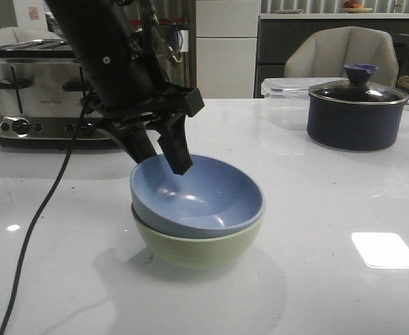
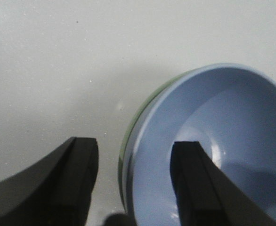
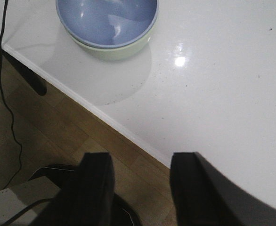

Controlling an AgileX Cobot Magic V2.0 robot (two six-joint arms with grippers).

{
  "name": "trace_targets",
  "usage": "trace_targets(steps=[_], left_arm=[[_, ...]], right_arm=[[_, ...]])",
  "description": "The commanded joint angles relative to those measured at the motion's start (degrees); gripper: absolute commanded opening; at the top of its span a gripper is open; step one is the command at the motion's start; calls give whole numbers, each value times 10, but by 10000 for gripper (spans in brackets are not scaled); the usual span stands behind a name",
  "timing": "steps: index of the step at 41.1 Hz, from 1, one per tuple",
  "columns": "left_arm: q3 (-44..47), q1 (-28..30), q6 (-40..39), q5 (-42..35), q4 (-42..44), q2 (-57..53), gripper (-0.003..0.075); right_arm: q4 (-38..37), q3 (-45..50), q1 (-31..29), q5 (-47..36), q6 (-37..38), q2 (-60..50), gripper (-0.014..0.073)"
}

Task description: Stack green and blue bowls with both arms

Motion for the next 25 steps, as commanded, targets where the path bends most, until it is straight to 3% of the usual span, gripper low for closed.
trace_targets(steps=[1, 11, 25], left_arm=[[-28, -3, 0, -6, 7, -65, 426], [-11, -11, 0, -2, 21, -198, 426], [132, -59, 15, -5, 22, -416, 426]], right_arm=[[1, -15, -4, -34, -1, 0, 410], [1, -15, -4, -34, -1, 0, 410], [1, -15, -4, -34, -1, 0, 410]])
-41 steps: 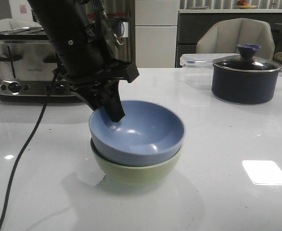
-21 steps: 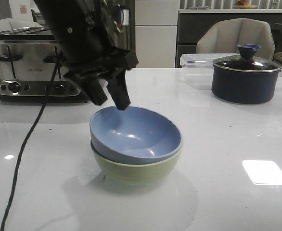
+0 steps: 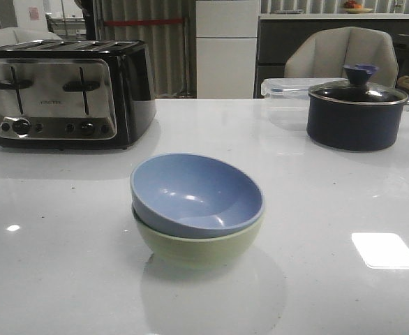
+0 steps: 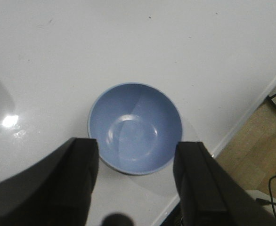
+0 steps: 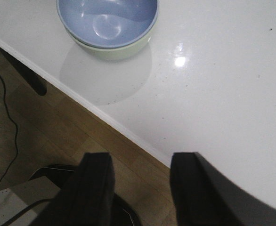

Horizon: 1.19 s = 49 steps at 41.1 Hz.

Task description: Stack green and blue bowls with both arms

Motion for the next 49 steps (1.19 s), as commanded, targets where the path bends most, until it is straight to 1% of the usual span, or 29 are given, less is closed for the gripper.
trace_targets(steps=[1, 13, 20, 23, 26, 37, 49], left_arm=[[30, -7, 2, -26, -8, -70, 426], [164, -7, -7, -28, 14, -221, 426], [214, -7, -90, -30, 71, -278, 426], [227, -7, -146, -30, 107, -295, 426], [236, -7, -186, -30, 136, -301, 426], [249, -7, -189, -48, 145, -301, 426], [249, -7, -189, -84, 145, -300, 426]], right_arm=[[1, -15, -4, -34, -1, 0, 410], [1, -15, -4, -34, -1, 0, 410], [1, -15, -4, -34, -1, 0, 410], [1, -15, -4, -34, -1, 0, 410], [1, -15, -4, -34, -1, 0, 410], [1, -15, -4, -34, -1, 0, 410], [1, -15, -4, -35, -1, 0, 410]])
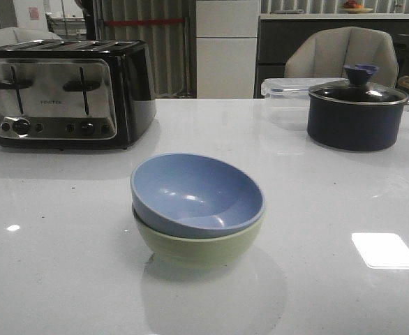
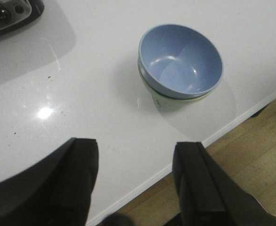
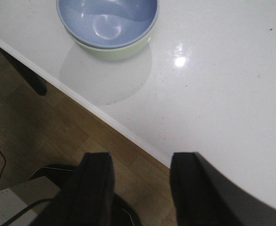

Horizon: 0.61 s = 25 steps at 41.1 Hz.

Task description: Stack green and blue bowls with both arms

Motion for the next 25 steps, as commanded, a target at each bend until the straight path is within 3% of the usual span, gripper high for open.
trace_targets(steps=[1, 12, 19, 22, 25], left_arm=[[-15, -5, -8, -45, 1, 0, 426], [-15, -5, -8, -45, 1, 0, 426], [-15, -5, -8, -45, 1, 0, 425], [-15, -5, -8, -45, 1, 0, 415], [-15, -5, -8, -45, 1, 0, 378]], right_arm=[[1, -15, -4, -36, -1, 0, 410], [-74, -15, -4, -38, 2, 0, 410], [-78, -15, -4, -39, 2, 0, 408], [-78, -15, -4, -39, 2, 0, 372], [-78, -15, -4, -39, 2, 0, 279]])
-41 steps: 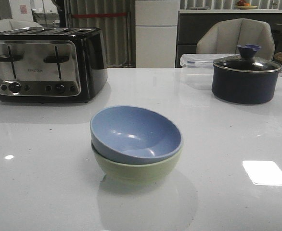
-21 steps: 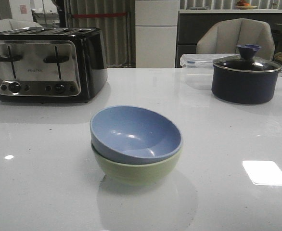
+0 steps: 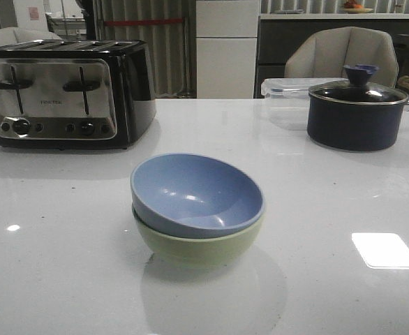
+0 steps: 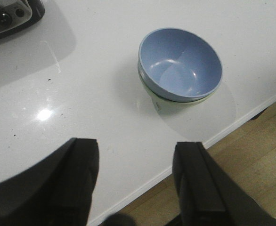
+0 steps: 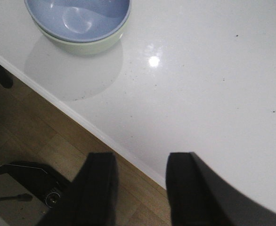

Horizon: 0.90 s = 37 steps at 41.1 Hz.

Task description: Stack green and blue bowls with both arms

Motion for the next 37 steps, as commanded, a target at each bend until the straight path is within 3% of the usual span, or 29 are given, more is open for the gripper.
trace_targets(steps=[1, 8, 13, 37], left_arm=[[-15, -5, -6, -42, 1, -1, 362], [-15, -5, -6, -42, 1, -1, 200], [-15, -5, -6, -42, 1, -1, 102], [-15, -5, -6, -43, -3, -1, 98]], right_arm=[[-6, -15, -3, -39, 0, 0, 250], [-6, -15, -3, -39, 0, 0, 57], [-6, -15, -3, -39, 0, 0, 36], [-5, -15, -3, -38, 0, 0, 36]])
